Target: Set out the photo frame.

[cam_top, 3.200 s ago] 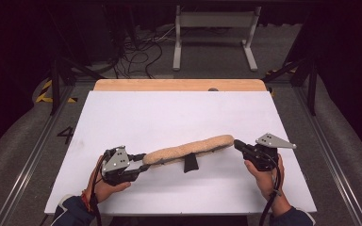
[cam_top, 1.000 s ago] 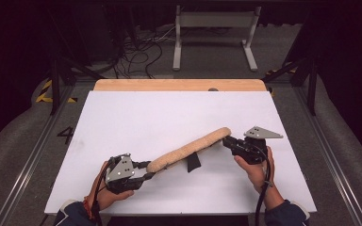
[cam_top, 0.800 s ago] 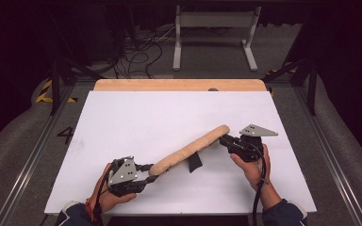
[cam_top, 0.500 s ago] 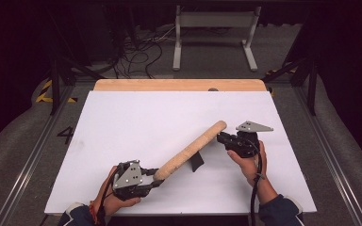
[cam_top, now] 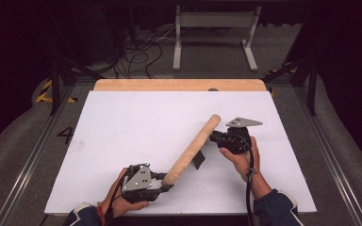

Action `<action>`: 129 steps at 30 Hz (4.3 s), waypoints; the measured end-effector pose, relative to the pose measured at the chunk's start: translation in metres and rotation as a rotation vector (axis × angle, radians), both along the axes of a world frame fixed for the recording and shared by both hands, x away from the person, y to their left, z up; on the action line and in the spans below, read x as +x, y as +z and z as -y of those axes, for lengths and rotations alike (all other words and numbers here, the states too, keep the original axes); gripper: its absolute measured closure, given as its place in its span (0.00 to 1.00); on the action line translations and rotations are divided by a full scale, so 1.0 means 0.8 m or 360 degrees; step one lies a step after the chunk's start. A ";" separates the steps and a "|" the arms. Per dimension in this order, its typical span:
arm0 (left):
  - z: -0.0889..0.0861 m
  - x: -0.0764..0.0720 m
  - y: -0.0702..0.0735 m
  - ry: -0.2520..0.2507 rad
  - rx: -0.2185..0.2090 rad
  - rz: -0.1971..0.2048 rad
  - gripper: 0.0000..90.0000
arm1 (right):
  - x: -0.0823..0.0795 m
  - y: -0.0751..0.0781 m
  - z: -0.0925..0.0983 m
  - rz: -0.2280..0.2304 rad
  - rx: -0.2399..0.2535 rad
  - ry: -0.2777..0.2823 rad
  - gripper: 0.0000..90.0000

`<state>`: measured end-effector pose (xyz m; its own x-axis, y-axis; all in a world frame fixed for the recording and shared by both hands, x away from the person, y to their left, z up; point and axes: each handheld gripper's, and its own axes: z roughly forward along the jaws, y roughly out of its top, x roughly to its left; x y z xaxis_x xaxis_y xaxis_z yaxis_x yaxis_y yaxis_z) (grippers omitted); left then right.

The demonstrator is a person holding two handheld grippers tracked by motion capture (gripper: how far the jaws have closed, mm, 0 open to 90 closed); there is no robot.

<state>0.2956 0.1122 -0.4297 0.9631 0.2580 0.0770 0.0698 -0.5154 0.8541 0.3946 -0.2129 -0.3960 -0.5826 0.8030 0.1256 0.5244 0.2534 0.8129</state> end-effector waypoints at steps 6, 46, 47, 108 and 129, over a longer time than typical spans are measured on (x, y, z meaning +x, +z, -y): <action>0.014 0.000 -0.001 -0.0042 -0.0012 -0.0014 0.71 | 0.008 0.002 -0.011 -0.0007 -0.0012 -0.0024 0.87; 0.060 -0.003 -0.008 0.0004 -0.0050 -0.0040 0.58 | -0.010 0.030 -0.074 -0.0404 0.0055 -0.0059 0.38; 0.064 -0.002 -0.008 0.0008 -0.0054 -0.0036 0.58 | -0.008 0.031 -0.074 -0.0409 0.0051 -0.0054 0.40; -0.132 0.068 -0.012 0.0554 -0.0009 -0.0193 0.25 | 0.053 0.070 -0.087 -0.0343 -0.0487 0.0717 0.49; -0.073 0.169 -0.003 0.0634 -0.0073 -0.0125 0.19 | -0.104 0.036 0.017 0.0189 -0.0156 0.0239 0.43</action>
<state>0.4308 0.1703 -0.4323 0.7894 0.6137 -0.0129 0.3221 -0.3962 0.8598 0.3117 -0.2261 -0.3671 -0.7026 0.7111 -0.0254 0.3769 0.4022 0.8344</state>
